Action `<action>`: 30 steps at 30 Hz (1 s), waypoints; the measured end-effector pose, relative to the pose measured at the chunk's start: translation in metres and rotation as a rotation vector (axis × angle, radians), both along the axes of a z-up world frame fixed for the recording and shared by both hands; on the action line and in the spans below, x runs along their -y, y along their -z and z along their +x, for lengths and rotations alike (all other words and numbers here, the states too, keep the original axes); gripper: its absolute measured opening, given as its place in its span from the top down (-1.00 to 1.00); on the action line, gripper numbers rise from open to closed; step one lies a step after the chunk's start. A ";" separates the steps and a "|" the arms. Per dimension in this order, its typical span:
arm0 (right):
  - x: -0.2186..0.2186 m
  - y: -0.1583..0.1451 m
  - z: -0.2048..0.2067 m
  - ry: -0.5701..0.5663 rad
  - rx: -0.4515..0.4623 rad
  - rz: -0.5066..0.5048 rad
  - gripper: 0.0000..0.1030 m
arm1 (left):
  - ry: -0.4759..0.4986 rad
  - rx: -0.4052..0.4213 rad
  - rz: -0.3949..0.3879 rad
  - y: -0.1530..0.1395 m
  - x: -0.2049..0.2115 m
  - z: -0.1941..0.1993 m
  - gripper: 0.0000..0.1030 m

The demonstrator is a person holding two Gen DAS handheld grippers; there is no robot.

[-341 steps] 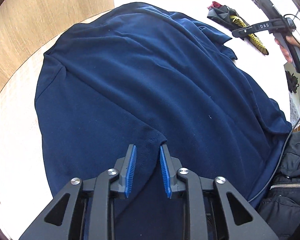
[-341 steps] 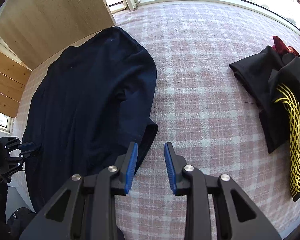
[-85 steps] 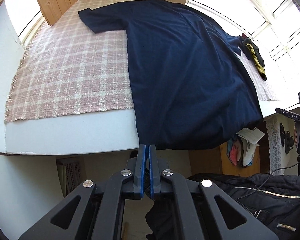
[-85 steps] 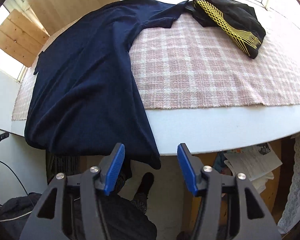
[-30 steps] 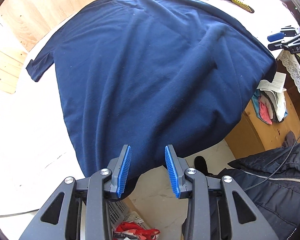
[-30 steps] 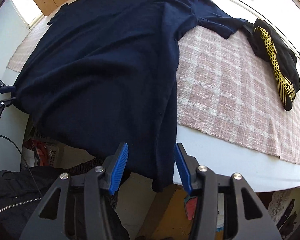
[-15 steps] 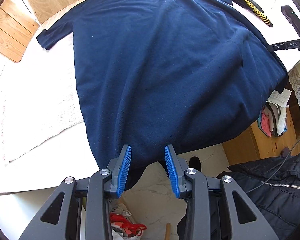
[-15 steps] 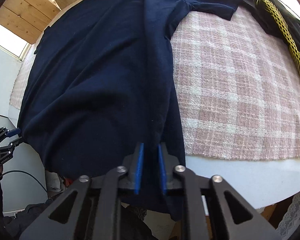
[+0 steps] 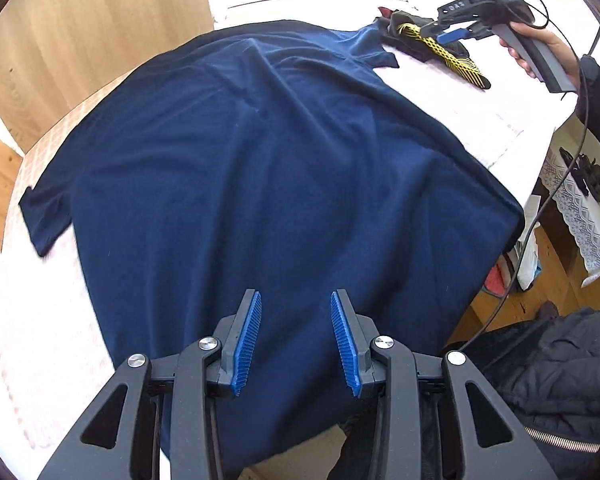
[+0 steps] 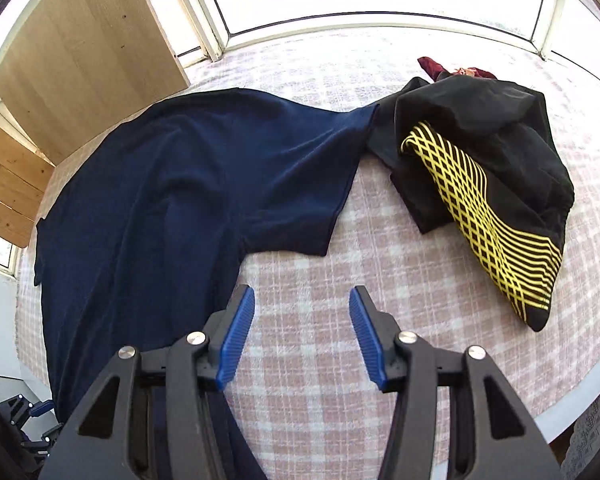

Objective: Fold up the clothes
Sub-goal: 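Move the right gripper to the black-and-yellow garment and grasp it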

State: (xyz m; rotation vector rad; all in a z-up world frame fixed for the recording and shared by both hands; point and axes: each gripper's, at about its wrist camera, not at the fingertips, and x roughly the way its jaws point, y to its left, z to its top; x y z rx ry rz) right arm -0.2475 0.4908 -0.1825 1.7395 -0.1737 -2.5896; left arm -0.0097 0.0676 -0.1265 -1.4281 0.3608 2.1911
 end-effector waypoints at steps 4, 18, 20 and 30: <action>0.004 -0.004 -0.057 -0.132 -0.011 0.153 0.05 | 0.036 -0.045 0.034 -0.014 -0.059 -0.030 0.32; -0.021 0.040 -0.177 -0.519 0.104 0.240 0.04 | -0.045 -0.034 0.034 0.021 -0.234 -0.151 0.31; -0.024 0.049 -0.187 -0.528 0.138 0.240 0.04 | -0.045 -0.030 -0.002 0.029 -0.247 -0.164 0.31; -0.018 0.076 -0.203 -0.588 0.251 0.162 0.06 | -0.136 -0.015 -0.004 0.023 -0.236 -0.185 0.28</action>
